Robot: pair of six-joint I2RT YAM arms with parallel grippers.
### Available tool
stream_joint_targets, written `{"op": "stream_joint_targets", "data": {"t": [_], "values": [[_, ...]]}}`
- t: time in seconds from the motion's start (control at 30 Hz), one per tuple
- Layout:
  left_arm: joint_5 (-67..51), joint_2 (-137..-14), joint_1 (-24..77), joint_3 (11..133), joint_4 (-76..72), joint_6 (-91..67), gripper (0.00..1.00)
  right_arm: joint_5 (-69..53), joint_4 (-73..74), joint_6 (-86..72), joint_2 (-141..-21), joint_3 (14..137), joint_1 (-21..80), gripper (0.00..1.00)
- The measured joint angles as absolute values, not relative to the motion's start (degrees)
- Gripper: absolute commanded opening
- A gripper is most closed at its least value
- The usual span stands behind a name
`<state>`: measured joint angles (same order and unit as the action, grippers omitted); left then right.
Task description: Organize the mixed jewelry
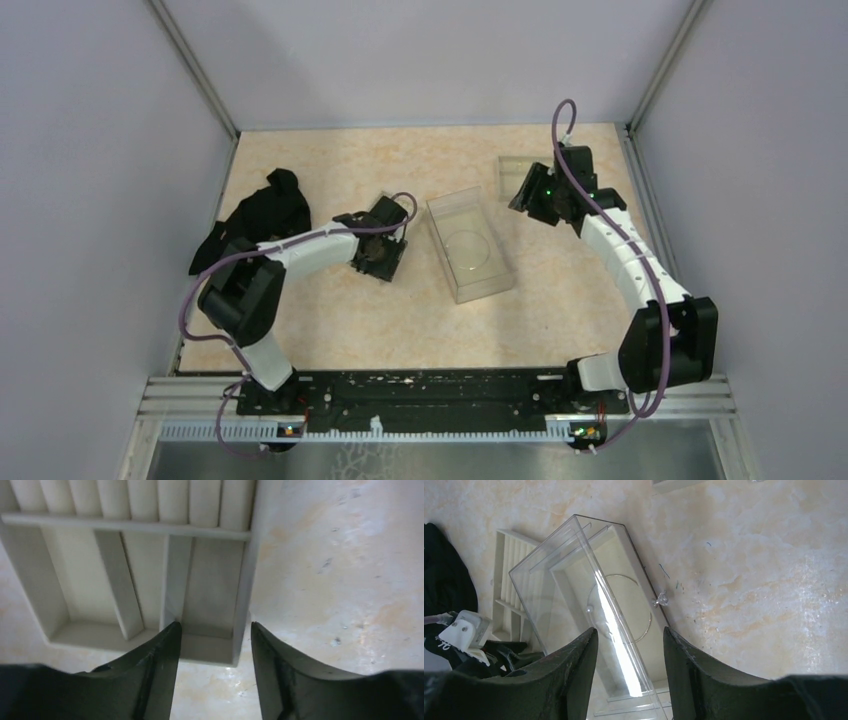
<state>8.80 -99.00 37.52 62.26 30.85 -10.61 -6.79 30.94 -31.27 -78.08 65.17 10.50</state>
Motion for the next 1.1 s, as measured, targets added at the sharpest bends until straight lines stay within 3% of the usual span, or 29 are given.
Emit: {"op": "stream_joint_targets", "data": {"t": [0.03, 0.13, 0.33, 0.5, 0.77, 1.1], "values": [[10.3, -99.0, 37.3, 62.1, 32.0, -9.7, 0.74, -6.9, 30.9, -31.3, -78.2, 65.1, 10.5, 0.50], [13.2, -98.8, 36.2, 62.6, 34.9, -8.2, 0.75, -7.3, 30.8, -31.4, -78.7, 65.1, 10.5, 0.50], [14.3, -93.3, 33.5, 68.4, 38.9, -10.4, 0.69, -7.4, 30.7, -31.0, -80.2, 65.1, 10.5, 0.51], [14.5, -85.5, 31.2, 70.6, 39.5, -23.6, 0.68, -7.9, 30.3, -31.0, -81.2, 65.1, 10.5, 0.50], [14.5, -83.9, 30.6, 58.7, 41.4, -50.1, 0.63, -9.4, 29.6, -30.9, -83.5, 65.6, 10.5, 0.50], [13.6, -84.8, 30.6, 52.3, 38.7, -61.1, 0.49, -10.5, 29.4, -30.5, -84.1, 65.8, 10.5, 0.50]]}}
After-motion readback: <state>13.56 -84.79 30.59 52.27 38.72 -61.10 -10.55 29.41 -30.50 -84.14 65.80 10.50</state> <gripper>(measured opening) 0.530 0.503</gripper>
